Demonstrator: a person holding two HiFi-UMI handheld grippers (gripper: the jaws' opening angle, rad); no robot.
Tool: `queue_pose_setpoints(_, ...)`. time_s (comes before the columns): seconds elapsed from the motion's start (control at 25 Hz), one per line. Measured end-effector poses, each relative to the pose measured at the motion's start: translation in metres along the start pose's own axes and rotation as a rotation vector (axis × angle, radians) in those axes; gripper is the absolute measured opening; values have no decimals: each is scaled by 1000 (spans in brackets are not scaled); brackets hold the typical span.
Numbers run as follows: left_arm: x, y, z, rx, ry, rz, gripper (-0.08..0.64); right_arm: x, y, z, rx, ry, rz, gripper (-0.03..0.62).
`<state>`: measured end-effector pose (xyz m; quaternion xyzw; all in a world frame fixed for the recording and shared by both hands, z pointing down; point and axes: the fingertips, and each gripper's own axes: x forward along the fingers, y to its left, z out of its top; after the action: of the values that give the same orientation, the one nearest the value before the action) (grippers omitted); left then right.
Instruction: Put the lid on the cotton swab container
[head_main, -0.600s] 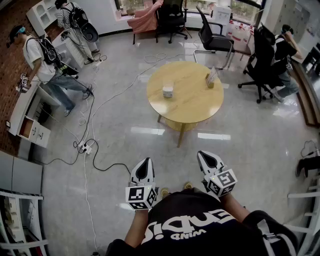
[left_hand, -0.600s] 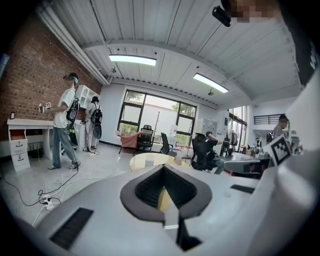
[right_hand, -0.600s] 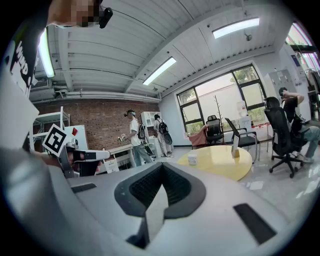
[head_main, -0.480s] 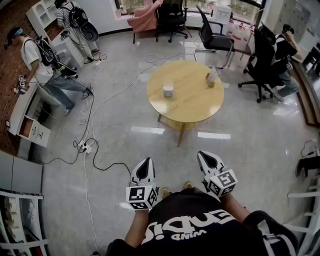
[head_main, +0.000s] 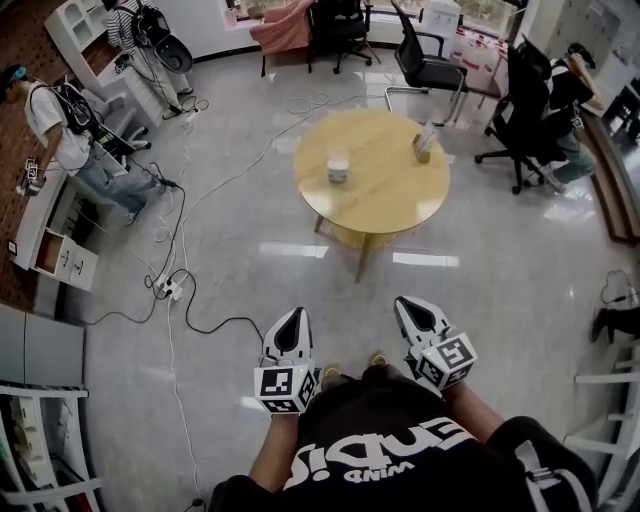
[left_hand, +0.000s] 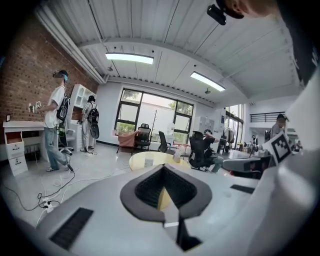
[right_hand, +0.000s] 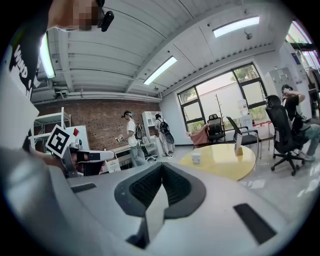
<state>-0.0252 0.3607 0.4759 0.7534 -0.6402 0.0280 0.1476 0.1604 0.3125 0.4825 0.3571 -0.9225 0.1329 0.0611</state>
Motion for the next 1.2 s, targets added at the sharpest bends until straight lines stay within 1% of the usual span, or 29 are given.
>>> queue_pose_setpoints(0.16, 1, 9, -5, 16, 4, -27, 9, 7, 8, -5, -5, -7, -19, 2)
queue_pose_setpoints(0.36, -3, 18, -9, 33, 14, -84, 9, 11, 27, -16, -3, -16, -50, 2)
queue_pose_setpoints(0.56, -7, 29, -10, 34, 23, -109, 9, 14, 41, -23, 10, -9, -71, 2)
queue_pose_setpoints(0.84, 7, 31, -5, 44, 16, -137, 9, 23, 32, -20, 15, -21, -104, 2)
queue_pose_setpoints(1.2, 38, 43, -6, 62, 17, -134, 9, 54, 8, -19, 21, -35, -110, 2)
